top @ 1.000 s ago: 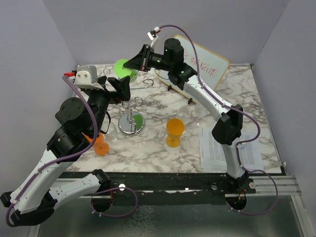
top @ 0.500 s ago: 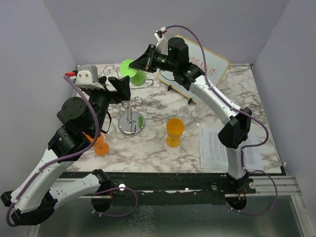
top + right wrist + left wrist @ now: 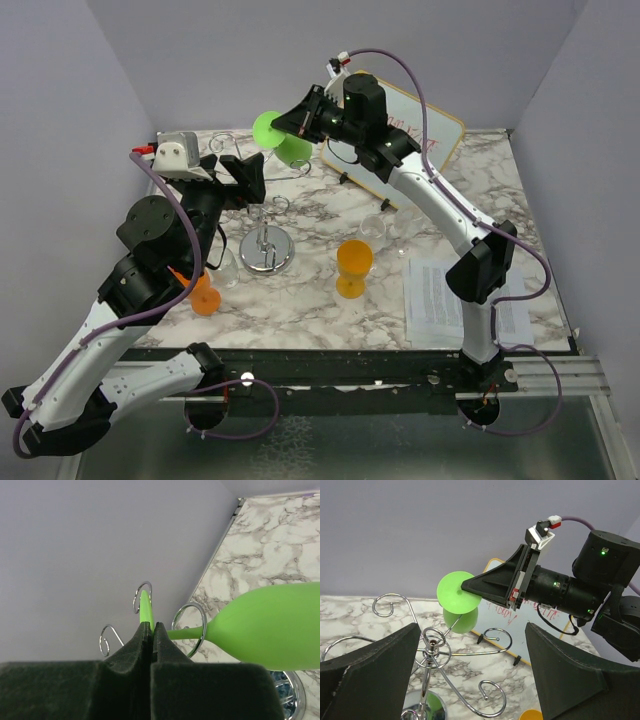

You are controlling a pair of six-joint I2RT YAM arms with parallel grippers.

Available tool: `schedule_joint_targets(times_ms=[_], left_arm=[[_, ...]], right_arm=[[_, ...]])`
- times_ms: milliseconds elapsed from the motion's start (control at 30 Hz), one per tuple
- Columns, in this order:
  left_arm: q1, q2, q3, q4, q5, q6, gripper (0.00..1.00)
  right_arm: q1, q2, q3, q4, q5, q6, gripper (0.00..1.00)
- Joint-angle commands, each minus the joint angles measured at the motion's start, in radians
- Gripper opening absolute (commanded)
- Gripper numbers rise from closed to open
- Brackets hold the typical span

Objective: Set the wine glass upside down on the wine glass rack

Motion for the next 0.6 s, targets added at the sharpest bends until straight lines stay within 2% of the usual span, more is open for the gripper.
schedule_joint_targets(times_ms=[0,433,567], left_arm=[[-0.003,-0.011,-0.012,-0.01,-0.006,-0.013,0.87],[-0.004,-0.012,-0.028,-0.01,-0.009,-0.012,0.87],[-0.005,-0.012,-0.032,-0.01,-0.012,-0.01,0.87]], right_arm=[[0.008,-0.001,-0.011,0.063,0.047,-0.028,0.01],[0.008,0.091,0.082,0.054,-0.018,-0.038,0.01],[0.008,0.106,0.094,0.056,-0.036,-0.041,0.04]])
